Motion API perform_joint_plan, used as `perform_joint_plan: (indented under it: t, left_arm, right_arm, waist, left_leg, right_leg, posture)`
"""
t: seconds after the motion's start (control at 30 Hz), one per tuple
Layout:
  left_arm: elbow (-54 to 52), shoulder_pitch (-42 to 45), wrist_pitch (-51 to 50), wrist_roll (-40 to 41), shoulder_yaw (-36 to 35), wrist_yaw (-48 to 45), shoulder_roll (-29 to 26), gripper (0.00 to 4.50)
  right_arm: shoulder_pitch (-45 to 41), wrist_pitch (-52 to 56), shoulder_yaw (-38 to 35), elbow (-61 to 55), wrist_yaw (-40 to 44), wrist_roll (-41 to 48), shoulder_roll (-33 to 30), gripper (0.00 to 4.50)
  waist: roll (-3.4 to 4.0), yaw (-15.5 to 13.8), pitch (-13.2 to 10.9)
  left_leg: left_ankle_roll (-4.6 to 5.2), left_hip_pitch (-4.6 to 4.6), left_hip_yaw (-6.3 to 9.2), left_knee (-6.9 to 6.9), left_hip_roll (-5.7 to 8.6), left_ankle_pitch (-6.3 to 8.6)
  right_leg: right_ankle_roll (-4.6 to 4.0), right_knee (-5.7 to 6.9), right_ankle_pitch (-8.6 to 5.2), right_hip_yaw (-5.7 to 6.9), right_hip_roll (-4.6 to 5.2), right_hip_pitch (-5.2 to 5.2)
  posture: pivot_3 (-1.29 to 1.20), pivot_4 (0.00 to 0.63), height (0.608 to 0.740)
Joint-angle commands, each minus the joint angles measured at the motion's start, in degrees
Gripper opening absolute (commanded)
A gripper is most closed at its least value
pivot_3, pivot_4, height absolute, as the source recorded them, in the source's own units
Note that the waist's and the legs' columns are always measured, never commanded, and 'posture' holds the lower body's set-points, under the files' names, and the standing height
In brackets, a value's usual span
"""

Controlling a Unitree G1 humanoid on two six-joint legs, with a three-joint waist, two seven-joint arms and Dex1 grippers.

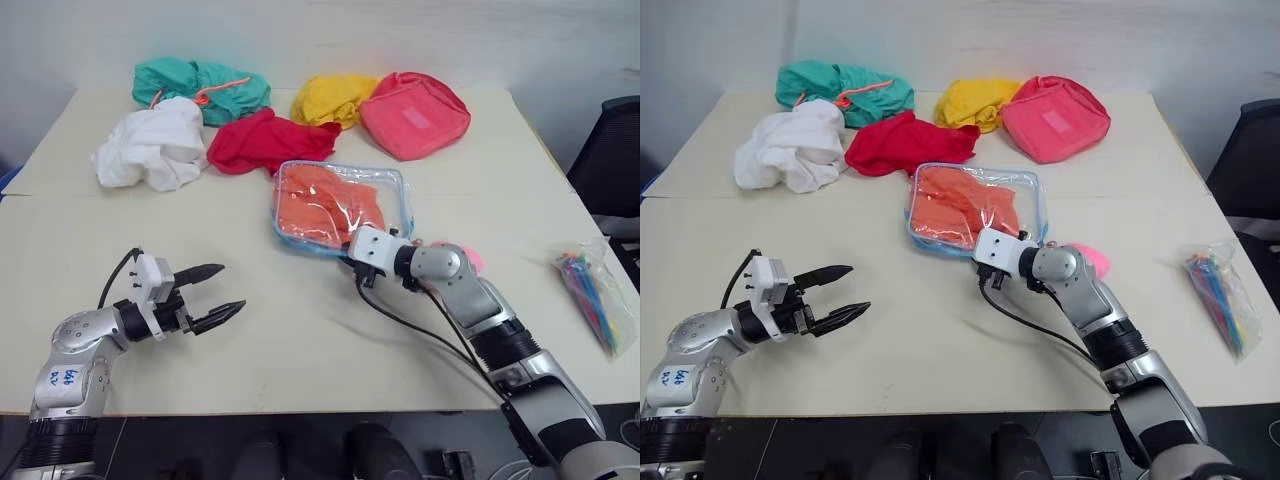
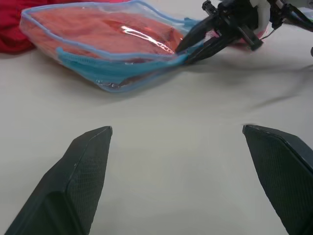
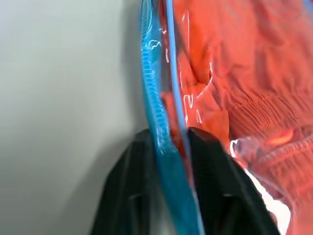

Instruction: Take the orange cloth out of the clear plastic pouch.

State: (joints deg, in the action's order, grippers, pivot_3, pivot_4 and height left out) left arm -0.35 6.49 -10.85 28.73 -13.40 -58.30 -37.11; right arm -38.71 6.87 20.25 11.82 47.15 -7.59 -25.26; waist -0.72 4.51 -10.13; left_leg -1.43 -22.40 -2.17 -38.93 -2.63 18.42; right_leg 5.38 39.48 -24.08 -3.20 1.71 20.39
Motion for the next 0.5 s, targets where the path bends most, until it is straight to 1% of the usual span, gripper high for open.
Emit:
perform_joint_plan:
  t: [0.03,0.2,0.3,0.4,0.5]
  left_arm:
    - [-2.3,0.2,0.0,0.9,-0.7,0.1,-0.2,4.50]
    - [-4.1,-2.3,-0.7,1.3,-1.5,-0.6,-1.0,4.50]
    - [-5.6,-4.7,-1.0,1.6,-2.3,-1.4,-2.0,4.50]
    - [-6.4,-6.4,-1.4,1.9,-2.8,-1.7,-2.8,4.50]
    - [-6.7,-7.0,-1.7,2.0,-3.2,-1.6,-3.0,4.50]
  right_arm:
    - [2.0,3.7,0.5,-7.7,3.8,2.5,0.1,0.05]
    - [5.3,12.3,1.1,-21.3,5.4,2.8,-0.2,0.05]
    - [8.0,16.6,2.1,-28.6,6.0,2.3,-1.4,0.05]
    - [9.6,21.0,2.4,-32.4,5.2,2.1,-1.5,0.05]
    - [10.5,22.0,3.4,-33.4,4.8,1.4,-1.7,0.05]
  waist:
    - [0.00,0.2,0.0]
    - [0.00,0.4,0.0]
    - [0.00,0.4,0.0]
    - [0.00,0.3,0.0]
    - [-0.01,0.1,0.0]
  left_leg:
    - [0.00,0.00,0.01,0.01,-0.01,0.00]
    - [-0.01,0.00,0.04,0.07,-0.05,0.00]
    - [-0.02,0.01,0.06,0.12,-0.07,0.01]
    - [-0.04,0.00,0.07,0.12,-0.03,0.01]
    - [-0.03,0.00,0.07,0.10,-0.01,0.02]
  right_leg:
    - [0.00,0.00,0.00,0.00,-0.01,0.00]
    - [0.00,-0.01,0.00,0.01,-0.06,0.03]
    - [0.00,-0.02,0.00,0.01,-0.09,0.09]
    - [0.00,-0.03,0.00,0.00,-0.05,0.08]
    - [0.00,-0.09,0.00,-0.01,-0.03,0.04]
  posture:
    - [0.00,0.150,0.740]
    - [0.00,0.150,0.740]
    - [0.00,0.150,0.740]
    - [0.00,0.150,0.740]
    - [0.00,0.150,0.740]
